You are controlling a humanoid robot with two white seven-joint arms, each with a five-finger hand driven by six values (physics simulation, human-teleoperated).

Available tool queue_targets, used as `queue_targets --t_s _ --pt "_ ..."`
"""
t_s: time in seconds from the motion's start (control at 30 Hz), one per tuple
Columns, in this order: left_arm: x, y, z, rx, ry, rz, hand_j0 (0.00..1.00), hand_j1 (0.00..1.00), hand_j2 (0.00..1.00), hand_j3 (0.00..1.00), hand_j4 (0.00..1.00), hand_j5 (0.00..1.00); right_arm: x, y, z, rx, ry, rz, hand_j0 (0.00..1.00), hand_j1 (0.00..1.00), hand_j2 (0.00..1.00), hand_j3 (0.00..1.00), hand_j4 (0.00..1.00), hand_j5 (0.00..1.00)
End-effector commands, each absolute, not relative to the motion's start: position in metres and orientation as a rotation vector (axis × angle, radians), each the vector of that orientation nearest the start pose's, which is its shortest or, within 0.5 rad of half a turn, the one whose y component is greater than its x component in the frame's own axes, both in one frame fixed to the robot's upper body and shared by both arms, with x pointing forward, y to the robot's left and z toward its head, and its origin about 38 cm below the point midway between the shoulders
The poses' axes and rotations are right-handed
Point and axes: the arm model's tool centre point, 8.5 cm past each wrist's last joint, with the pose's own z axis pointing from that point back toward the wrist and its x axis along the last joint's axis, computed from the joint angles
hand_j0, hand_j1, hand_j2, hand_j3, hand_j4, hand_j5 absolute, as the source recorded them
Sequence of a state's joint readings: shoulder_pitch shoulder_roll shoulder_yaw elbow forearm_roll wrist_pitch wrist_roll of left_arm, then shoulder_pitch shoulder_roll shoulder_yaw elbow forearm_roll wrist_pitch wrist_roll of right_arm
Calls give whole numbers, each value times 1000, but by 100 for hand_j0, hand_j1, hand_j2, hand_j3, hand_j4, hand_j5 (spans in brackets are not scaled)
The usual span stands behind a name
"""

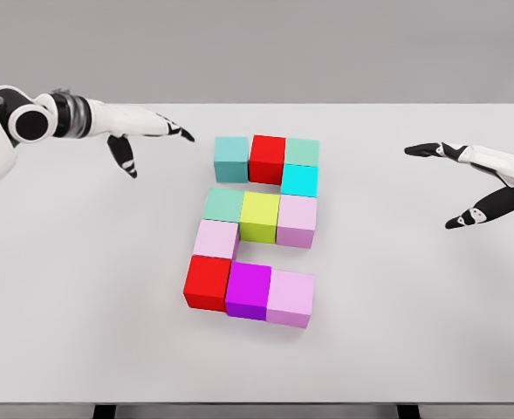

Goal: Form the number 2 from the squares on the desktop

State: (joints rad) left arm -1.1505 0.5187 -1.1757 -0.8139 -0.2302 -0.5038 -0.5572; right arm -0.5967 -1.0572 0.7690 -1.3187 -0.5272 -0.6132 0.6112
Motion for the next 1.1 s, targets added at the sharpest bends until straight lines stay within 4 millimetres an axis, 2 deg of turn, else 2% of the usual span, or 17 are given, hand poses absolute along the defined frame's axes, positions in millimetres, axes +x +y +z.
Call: queue_targets --t_s 0.0,0.13,0.47,1.07 --pt "551 250 201 343 -1109 -2017 100 100 100 100 100 100 405 -397 219 142 -1548 1401 100 100 100 100 100 100" --pt "552 240 199 357 -1121 -2026 100 100 100 100 100 100 405 -397 219 142 -1548 1401 100 100 100 100 100 100" --pt "550 231 192 342 -1119 -2050 100 100 100 100 100 100 404 -395 218 135 -1537 1428 100 100 100 100 100 100" --pt "550 215 194 328 -1143 -2064 100 100 100 100 100 100 406 -389 223 142 -1557 1437 100 100 100 100 100 100"
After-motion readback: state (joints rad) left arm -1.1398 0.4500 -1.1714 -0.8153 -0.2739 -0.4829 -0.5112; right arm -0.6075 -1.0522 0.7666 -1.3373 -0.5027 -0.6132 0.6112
